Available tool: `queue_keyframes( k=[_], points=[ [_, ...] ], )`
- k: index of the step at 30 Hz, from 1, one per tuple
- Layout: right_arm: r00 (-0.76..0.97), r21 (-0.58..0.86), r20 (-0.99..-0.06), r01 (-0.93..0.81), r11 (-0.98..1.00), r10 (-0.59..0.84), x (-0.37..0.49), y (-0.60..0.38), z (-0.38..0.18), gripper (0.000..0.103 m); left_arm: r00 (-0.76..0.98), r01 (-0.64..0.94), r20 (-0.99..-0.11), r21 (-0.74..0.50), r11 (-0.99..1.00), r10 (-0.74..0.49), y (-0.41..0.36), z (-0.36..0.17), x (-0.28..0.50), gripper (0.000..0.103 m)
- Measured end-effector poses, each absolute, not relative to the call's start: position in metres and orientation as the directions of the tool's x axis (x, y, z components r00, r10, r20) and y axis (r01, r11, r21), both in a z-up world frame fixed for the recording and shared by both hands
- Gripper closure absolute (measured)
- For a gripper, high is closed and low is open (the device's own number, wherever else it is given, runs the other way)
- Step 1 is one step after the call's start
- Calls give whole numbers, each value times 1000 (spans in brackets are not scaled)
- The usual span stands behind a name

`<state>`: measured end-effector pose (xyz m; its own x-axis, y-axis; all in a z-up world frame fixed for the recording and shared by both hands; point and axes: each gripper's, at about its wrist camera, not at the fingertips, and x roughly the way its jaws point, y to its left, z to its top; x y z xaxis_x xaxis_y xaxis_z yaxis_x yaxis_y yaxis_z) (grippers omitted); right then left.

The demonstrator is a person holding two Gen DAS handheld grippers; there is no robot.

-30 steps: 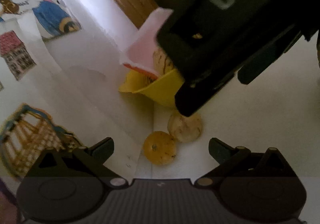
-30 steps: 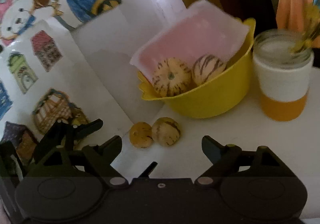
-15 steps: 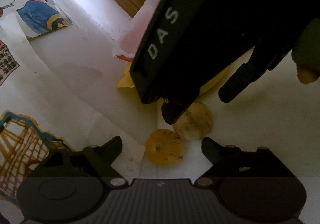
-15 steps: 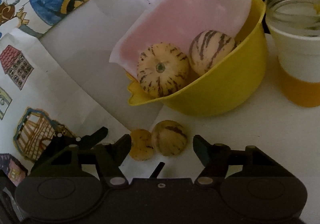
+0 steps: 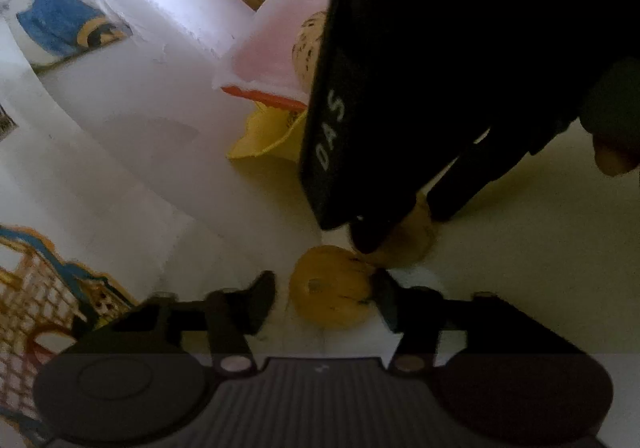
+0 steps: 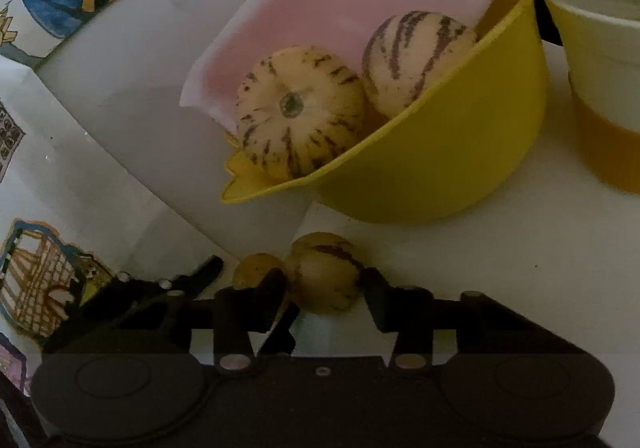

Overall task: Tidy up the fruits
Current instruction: 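Grasp the orange-brown fruit with the left tool while the right tool grasps the striped fruit, then carry the orange-brown fruit with the left tool while the right tool carries the striped fruit to the tray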

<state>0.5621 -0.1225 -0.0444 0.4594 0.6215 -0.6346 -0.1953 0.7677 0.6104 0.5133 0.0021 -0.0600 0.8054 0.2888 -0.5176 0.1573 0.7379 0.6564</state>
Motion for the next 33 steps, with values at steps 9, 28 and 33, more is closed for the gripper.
queue_keyframes(
  k=[9,28,33],
  points=[
    [443,621,-646,-170,765,622,560,-132,-43,59,787,125,-539,616,778,300,2,-55,508,59],
    [366,473,-727,-346,810,581,509,-178,-10,66,780,147,-597,464,874,186,2,-19,431,54],
    [403,486,-691,-355,799,600,510,-169,-9,46,804,148,-571,460,875,164,5,-16,430,40]
  ],
)
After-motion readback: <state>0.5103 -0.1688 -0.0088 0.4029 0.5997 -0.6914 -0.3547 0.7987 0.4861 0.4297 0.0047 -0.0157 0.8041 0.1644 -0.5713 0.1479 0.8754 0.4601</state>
